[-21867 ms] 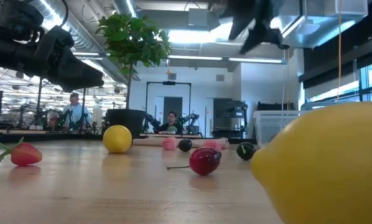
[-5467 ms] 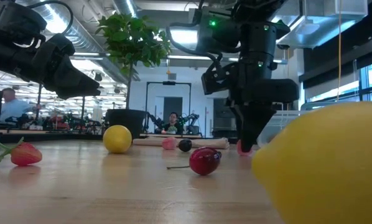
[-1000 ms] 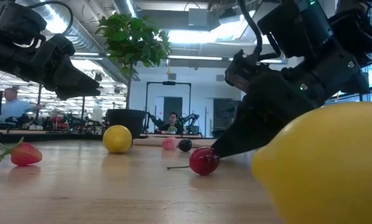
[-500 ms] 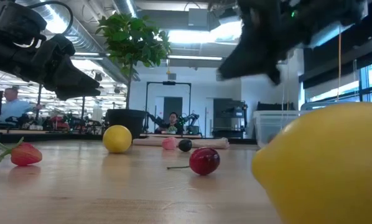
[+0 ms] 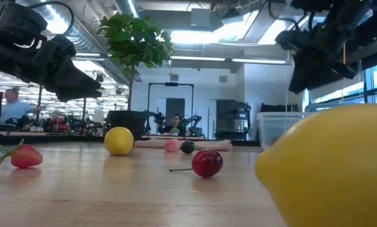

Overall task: Pick and placing Produce into tupperware
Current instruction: Put the blueberry into the transparent container

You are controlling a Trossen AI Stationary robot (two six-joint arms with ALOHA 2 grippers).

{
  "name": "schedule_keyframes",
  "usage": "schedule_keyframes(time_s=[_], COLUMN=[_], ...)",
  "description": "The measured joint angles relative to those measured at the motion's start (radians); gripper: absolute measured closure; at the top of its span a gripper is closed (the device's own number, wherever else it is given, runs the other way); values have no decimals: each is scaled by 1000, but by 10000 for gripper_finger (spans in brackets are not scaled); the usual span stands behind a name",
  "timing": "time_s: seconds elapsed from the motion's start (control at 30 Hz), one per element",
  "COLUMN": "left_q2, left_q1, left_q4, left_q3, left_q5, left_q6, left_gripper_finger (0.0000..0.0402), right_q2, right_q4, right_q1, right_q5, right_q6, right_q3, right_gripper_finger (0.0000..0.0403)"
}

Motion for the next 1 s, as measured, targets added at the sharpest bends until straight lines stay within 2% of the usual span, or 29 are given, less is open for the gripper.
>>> schedule_keyframes(time_s=[0.17, 0.37, 0.47, 0.73, 1.0], left_q2=[0, 0, 0, 0, 0], left_q1=[0, 0, 0, 0, 0], left_q4=[0, 0, 0, 0, 0], left_q3=[0, 0, 0, 0, 0], left_q5=[0, 0, 0, 0, 0], left_q6=[1, 1, 0, 0, 1], left_gripper_finger=[170, 170, 170, 170, 170], right_q2=[55, 128, 165, 194, 193], right_q4=[-33, -43, -43, -41, -39], right_q1=[-84, -170, -190, -214, -214], right_q5=[-27, -122, -125, -148, -157], right_q6=[-4, -67, -93, -103, -92], right_q3=[0, 0, 0, 0, 0], right_gripper_finger=[350, 351, 345, 296, 279])
